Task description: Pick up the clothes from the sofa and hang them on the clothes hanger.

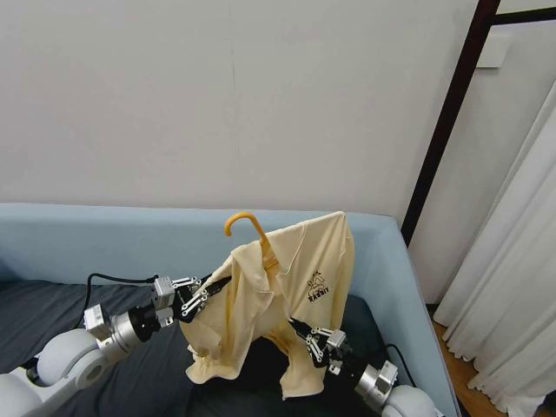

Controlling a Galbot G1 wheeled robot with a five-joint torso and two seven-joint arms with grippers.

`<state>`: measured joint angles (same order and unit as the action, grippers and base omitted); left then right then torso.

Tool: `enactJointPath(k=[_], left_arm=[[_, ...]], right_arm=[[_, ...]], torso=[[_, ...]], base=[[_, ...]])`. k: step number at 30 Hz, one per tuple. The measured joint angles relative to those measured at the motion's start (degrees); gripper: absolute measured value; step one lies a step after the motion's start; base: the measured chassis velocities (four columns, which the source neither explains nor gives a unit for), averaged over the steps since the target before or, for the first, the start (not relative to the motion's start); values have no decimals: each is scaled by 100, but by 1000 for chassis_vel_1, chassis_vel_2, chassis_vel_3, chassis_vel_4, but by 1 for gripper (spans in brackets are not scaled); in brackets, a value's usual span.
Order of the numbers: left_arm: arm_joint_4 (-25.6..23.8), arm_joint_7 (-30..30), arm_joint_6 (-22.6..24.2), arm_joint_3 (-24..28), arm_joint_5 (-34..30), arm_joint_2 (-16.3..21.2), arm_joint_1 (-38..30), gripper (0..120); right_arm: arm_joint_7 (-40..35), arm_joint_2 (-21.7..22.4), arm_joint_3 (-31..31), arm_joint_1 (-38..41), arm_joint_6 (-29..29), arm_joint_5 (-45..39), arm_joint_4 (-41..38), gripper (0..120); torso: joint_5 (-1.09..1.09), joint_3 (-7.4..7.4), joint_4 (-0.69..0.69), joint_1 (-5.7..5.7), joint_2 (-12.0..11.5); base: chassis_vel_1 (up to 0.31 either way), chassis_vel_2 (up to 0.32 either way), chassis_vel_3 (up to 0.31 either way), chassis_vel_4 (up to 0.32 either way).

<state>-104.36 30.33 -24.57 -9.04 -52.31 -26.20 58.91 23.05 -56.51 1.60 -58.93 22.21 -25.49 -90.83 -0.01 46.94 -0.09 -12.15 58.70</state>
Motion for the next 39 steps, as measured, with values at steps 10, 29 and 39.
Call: enactJointPath(k=[10, 29, 39], left_arm=[[182, 41, -38, 49, 13, -57, -28, 7], [452, 203, -37, 100, 137, -207, -98, 7], [976, 1379, -40, 30, 15, -5, -241, 7]], right_arm=[[74, -141, 233, 16, 58, 39, 17, 0], [871, -3, 89, 113, 302, -1453, -1173, 42], [11, 1583, -593, 667, -872, -2029, -2331, 90]], torso=[[0, 0, 0, 0, 0], [0, 0, 1, 0, 0], [1, 0, 1, 0, 0]], base=[[0, 0, 0, 0], [0, 0, 0, 0], [0, 0, 0, 0]])
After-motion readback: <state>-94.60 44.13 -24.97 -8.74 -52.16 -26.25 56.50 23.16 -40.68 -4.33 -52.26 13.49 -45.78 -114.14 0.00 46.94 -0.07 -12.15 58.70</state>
